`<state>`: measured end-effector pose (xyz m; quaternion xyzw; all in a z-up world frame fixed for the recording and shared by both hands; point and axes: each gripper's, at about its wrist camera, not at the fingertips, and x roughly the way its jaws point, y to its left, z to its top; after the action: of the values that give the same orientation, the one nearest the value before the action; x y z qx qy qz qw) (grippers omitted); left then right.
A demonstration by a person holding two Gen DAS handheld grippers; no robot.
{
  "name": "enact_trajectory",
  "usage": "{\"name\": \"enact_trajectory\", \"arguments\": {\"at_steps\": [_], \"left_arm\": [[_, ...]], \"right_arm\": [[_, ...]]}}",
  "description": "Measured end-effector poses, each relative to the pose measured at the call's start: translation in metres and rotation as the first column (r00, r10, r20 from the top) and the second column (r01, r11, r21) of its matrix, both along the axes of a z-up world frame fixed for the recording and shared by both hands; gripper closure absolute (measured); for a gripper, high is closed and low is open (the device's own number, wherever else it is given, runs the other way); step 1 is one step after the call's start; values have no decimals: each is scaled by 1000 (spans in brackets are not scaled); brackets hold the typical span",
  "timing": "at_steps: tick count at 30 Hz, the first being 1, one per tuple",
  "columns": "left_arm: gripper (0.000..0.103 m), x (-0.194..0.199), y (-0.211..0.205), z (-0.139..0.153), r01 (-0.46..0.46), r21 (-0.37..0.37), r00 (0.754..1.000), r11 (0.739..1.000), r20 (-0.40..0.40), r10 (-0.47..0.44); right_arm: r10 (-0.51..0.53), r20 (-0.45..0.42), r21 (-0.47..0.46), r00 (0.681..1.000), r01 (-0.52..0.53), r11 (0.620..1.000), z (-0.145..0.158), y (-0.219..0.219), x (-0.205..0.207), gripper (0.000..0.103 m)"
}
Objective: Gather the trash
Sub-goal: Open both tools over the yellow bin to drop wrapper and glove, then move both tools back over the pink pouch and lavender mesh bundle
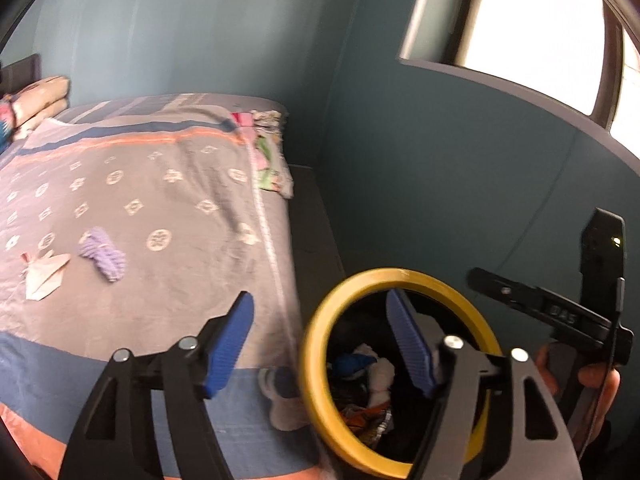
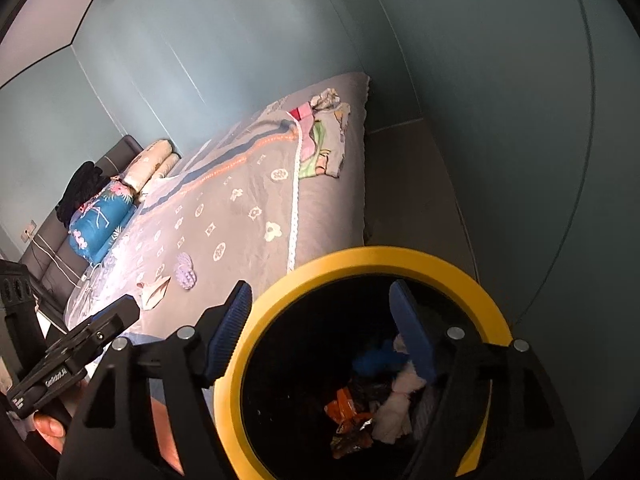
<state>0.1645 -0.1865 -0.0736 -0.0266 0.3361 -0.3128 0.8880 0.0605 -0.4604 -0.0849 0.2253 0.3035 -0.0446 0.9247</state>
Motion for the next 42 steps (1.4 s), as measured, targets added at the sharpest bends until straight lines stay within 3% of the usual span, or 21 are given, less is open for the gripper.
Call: {"name": "enact_trajectory", "arguments": {"at_steps": [7, 12, 19, 24, 30, 35, 42], "left_arm": [[19, 31, 64, 4, -174, -43, 985, 984, -10, 174], [15, 50, 119, 7, -296, -23, 955, 955, 19, 297], [11, 80, 194, 6, -443, 36, 895, 896, 62, 441], [11, 107, 246, -1, -522, 61, 853, 851, 48, 520], [11, 145, 283, -30, -553, 118, 831, 825, 16, 555], [11, 176, 297, -61, -544, 138, 833, 828, -36, 553], [11, 219, 314, -100, -553, 148, 813, 820, -120, 570]], "right_arm": [[118, 41, -63, 992, -115, 991, 17, 43, 40, 26], [210, 64, -78, 976, -205, 976, 24, 78, 74, 25], [348, 73, -117, 935, -338, 934, 27, 140, 131, 23], [409, 23, -124, 912, -404, 906, 22, 186, 178, 23], [456, -66, -137, 888, -460, 877, 1, 235, 237, 23], [477, -151, -165, 866, -497, 852, -31, 273, 291, 23], [499, -245, -202, 831, -547, 813, -73, 309, 341, 23]]}}
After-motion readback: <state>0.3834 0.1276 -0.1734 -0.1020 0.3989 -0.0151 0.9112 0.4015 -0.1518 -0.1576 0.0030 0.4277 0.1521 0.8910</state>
